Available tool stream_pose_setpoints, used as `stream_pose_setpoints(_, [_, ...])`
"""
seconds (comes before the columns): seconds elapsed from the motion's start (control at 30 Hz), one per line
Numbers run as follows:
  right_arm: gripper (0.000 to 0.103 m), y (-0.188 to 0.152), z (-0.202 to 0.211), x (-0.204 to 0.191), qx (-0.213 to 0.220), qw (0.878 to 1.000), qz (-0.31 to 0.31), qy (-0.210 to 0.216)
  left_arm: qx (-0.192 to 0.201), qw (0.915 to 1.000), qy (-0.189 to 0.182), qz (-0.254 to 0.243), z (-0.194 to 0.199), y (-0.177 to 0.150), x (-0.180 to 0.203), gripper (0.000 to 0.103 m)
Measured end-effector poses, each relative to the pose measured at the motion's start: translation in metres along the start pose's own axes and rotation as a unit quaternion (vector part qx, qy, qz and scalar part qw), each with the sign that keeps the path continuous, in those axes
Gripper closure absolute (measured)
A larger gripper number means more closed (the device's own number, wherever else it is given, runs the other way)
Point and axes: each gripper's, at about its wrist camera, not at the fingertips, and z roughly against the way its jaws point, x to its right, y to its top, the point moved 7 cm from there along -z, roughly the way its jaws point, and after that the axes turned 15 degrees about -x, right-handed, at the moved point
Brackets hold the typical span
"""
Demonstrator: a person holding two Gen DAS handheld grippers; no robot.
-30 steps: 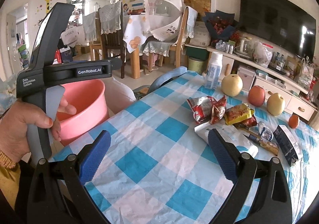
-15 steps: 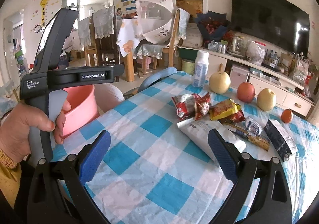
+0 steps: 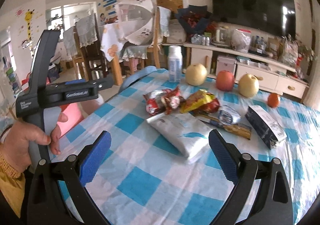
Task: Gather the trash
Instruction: 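Move both tools back over the table toward the remaining wrappers, then grasp the red snack wrapper with the left gripper while the right gripper grasps the milk carton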
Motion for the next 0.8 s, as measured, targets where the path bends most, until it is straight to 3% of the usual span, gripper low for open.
stream_pose_setpoints(0.47, [0.006, 0.002, 0.015, 0.081, 0.003, 0.998, -0.066, -0.012, -0.028, 0.9962, -0.009, -0.082, -0.036, 0.006, 0.068, 0.008])
stream_pose_setpoints(0.67, [0.006, 0.005, 0.01, 0.151, -0.012, 0.993, -0.096, -0.064, -0.047, 0.9916, -0.001, -0.12, -0.064, 0.011, 0.092, 0.008])
stream_pose_setpoints(0.8, [0.006, 0.003, -0.006, 0.195, -0.032, 0.989, -0.121, -0.075, -0.049, 0.9893, 0.002, -0.137, -0.08, 0.017, 0.102, 0.009])
